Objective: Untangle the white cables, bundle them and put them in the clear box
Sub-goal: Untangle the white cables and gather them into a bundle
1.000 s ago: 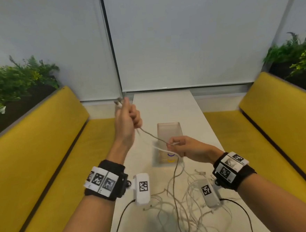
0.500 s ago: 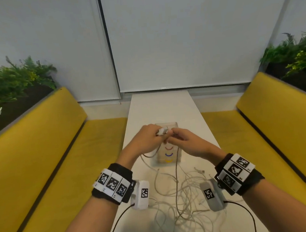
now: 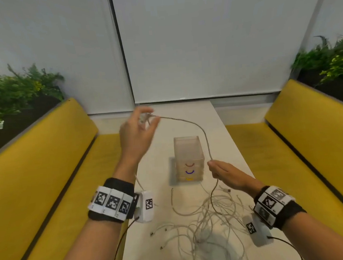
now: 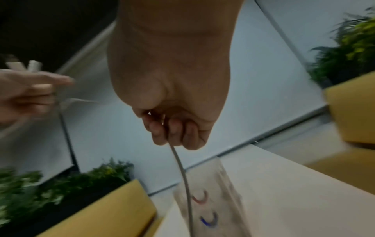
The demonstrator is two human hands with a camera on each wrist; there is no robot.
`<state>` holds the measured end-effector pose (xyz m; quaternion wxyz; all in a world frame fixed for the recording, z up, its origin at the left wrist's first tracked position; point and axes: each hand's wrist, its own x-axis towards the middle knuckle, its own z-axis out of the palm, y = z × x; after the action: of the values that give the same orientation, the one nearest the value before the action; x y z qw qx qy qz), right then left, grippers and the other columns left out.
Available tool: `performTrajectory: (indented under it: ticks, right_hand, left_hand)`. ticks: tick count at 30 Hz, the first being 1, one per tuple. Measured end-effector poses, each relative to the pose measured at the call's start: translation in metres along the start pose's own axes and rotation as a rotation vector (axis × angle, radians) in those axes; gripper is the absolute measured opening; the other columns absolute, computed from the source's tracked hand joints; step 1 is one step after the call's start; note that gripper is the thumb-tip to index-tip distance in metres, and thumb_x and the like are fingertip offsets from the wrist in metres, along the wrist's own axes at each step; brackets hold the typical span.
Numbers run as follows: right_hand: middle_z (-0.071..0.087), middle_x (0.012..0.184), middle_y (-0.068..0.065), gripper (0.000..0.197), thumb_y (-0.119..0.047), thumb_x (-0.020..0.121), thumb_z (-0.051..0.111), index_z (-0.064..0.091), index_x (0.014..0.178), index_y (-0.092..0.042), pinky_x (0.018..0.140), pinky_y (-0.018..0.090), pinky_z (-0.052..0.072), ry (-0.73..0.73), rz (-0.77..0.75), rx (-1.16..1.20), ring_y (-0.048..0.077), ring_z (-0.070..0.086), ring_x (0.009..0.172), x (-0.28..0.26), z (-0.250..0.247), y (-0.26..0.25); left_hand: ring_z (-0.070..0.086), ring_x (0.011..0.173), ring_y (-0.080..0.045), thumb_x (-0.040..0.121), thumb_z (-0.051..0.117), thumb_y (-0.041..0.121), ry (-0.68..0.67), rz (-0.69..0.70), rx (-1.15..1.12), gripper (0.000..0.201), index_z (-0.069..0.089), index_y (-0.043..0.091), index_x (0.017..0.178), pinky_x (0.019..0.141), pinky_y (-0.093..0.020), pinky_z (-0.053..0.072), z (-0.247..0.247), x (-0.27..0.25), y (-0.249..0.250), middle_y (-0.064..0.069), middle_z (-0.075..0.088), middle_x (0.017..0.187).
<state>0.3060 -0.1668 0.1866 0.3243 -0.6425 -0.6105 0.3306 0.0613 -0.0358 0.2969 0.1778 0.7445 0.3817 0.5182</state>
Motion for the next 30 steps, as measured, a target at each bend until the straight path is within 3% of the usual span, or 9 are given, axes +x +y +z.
performTrajectory:
  ticks: [3, 5, 7, 9, 14, 17, 20, 25, 30]
  right_hand:
    - [0.056, 0.086, -0.009, 0.035, -0.038, 0.106, 0.031, 0.057, 0.096, -0.017, 0.075, 0.025, 0.044, -0.058, -0.056, -0.049, 0.007, 0.051, 0.076, 0.006, -0.004, -0.027]
    - [0.059, 0.089, -0.011, 0.034, -0.039, 0.106, 0.031, 0.058, 0.104, -0.019, 0.076, 0.024, 0.044, -0.084, -0.1, -0.068, 0.007, 0.052, 0.077, 0.008, -0.006, -0.044]
    - [0.061, 0.092, -0.01, 0.029, -0.031, 0.107, 0.033, 0.06, 0.099, -0.025, 0.076, 0.023, 0.044, -0.096, -0.133, -0.085, 0.006, 0.054, 0.079, 0.007, -0.008, -0.053]
    - [0.056, 0.082, -0.013, 0.029, -0.023, 0.106, 0.037, 0.055, 0.084, -0.027, 0.071, 0.017, 0.039, -0.102, -0.165, -0.115, 0.001, 0.05, 0.071, 0.002, -0.012, -0.057]
    - [0.041, 0.066, -0.013, 0.033, -0.027, 0.104, 0.046, 0.054, 0.075, -0.012, 0.053, 0.014, 0.032, -0.123, -0.194, 0.065, 0.0, 0.036, 0.056, -0.008, -0.015, -0.043]
    - [0.029, 0.069, 0.004, 0.04, -0.031, 0.1, 0.054, 0.045, 0.073, -0.002, 0.051, 0.02, 0.027, -0.11, -0.183, 0.138, 0.008, 0.029, 0.056, -0.001, -0.015, -0.033]
    - [0.03, 0.065, -0.002, 0.041, -0.037, 0.101, 0.051, 0.042, 0.065, -0.02, 0.052, 0.031, 0.026, -0.062, -0.084, 0.13, 0.014, 0.028, 0.056, 0.0, -0.012, -0.01]
    - [0.037, 0.064, 0.001, 0.046, -0.05, 0.099, 0.045, 0.04, 0.068, -0.017, 0.058, 0.034, 0.034, -0.035, 0.102, -0.016, 0.018, 0.035, 0.058, -0.012, -0.01, 0.049]
    - [0.056, 0.066, -0.001, 0.044, -0.042, 0.103, 0.042, 0.051, 0.07, -0.013, 0.062, 0.028, 0.038, 0.041, 0.198, -0.174, 0.013, 0.047, 0.059, -0.023, -0.017, 0.079]
  left_hand:
    - [0.044, 0.052, -0.004, 0.093, 0.065, 0.035, -0.457, 0.237, 0.148, 0.05, 0.049, 0.042, 0.14, 0.056, -0.021, 0.036, 0.027, -0.025, 0.019, 0.011, 0.048, 0.057]
    - [0.052, 0.059, -0.006, 0.096, 0.059, 0.034, -0.68, 0.264, 0.227, 0.053, 0.042, 0.047, 0.144, 0.06, -0.026, 0.043, 0.047, -0.037, 0.025, 0.015, 0.052, 0.062]
    - [0.064, 0.077, -0.013, 0.096, 0.051, 0.037, -0.798, 0.221, 0.152, 0.035, 0.056, 0.044, 0.13, 0.072, -0.036, 0.053, 0.061, -0.043, 0.022, 0.011, 0.068, 0.08]
    - [0.064, 0.079, -0.013, 0.093, 0.05, 0.04, -0.793, 0.204, 0.107, 0.022, 0.068, 0.033, 0.104, 0.073, -0.039, 0.053, 0.065, -0.042, 0.017, 0.009, 0.071, 0.083]
    - [0.051, 0.056, 0.004, 0.088, 0.067, 0.047, -0.809, 0.158, 0.12, 0.034, 0.062, 0.026, 0.063, 0.054, -0.016, 0.032, 0.061, -0.031, 0.012, 0.016, 0.053, 0.055]
    - [0.038, 0.049, -0.005, 0.084, 0.075, 0.043, -0.616, 0.135, -0.009, 0.047, 0.044, 0.023, 0.055, 0.052, -0.023, 0.029, 0.06, -0.03, 0.014, 0.011, 0.04, 0.047]
    - [0.029, 0.049, -0.006, 0.086, 0.075, 0.034, -0.364, 0.042, -0.208, 0.051, 0.037, 0.028, 0.051, 0.055, -0.028, 0.029, 0.051, -0.017, 0.018, 0.012, 0.034, 0.045]
    - [0.032, 0.059, -0.016, 0.091, 0.07, 0.028, 0.084, -0.208, -0.588, 0.047, 0.033, 0.019, 0.062, 0.076, -0.029, 0.041, 0.018, 0.017, 0.021, 0.006, 0.029, 0.058]
    - [0.03, 0.053, -0.011, 0.084, 0.072, 0.041, 0.378, -0.307, -0.674, 0.045, 0.036, 0.029, 0.061, 0.057, -0.033, 0.033, -0.004, 0.035, 0.006, 0.011, 0.035, 0.056]
